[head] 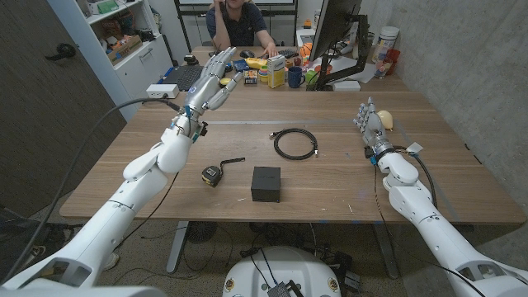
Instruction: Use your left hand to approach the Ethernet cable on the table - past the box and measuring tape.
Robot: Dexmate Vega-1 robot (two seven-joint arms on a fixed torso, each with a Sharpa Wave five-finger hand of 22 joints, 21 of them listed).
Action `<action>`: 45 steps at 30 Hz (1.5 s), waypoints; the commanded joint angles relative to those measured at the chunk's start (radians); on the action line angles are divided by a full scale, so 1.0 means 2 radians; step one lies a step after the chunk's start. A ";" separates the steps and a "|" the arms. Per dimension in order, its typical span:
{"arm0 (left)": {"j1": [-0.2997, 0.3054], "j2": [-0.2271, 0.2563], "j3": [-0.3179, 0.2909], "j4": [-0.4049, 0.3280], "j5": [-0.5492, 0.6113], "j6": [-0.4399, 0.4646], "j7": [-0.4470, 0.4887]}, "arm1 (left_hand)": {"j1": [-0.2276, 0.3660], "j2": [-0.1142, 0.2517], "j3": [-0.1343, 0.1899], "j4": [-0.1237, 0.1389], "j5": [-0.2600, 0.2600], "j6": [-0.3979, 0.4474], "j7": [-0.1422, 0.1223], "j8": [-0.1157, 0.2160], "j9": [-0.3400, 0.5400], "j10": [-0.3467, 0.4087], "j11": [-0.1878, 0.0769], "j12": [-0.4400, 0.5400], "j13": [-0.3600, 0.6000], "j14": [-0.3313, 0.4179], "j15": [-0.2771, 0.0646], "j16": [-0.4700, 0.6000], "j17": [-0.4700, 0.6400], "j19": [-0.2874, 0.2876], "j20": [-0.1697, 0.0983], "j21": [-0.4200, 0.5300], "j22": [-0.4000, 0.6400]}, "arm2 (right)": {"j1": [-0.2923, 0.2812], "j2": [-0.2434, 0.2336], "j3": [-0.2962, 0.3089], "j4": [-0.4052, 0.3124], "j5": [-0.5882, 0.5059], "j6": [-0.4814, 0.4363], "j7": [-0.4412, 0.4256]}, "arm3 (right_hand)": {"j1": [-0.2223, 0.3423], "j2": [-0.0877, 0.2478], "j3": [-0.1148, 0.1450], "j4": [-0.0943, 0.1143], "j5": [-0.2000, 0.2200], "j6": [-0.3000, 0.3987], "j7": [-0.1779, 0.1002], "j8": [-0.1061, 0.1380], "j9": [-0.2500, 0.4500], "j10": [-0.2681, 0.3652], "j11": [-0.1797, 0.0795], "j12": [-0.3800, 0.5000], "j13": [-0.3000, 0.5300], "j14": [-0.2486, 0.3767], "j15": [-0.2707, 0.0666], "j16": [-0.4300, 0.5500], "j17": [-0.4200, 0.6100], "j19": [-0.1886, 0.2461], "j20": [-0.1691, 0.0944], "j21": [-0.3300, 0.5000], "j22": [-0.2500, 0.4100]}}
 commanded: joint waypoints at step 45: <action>-0.213 -0.013 0.195 0.153 0.045 -0.075 -0.107 | 0.060 -0.032 -0.008 -0.058 -0.001 -0.109 -0.005 0.007 0.004 -0.146 -0.006 0.005 0.000 -0.137 -0.016 0.007 0.000 -0.016 -0.011 -0.001 -0.006 | -0.006 0.001 0.009 0.013 0.007 0.012 0.011 | -0.002 0.023 -0.011 0.002 0.003 -0.022 0.005 0.004 0.001 -0.003 -0.005 0.003 0.001 -0.031 0.000 0.001 0.002 -0.004 0.004 -0.005 0.001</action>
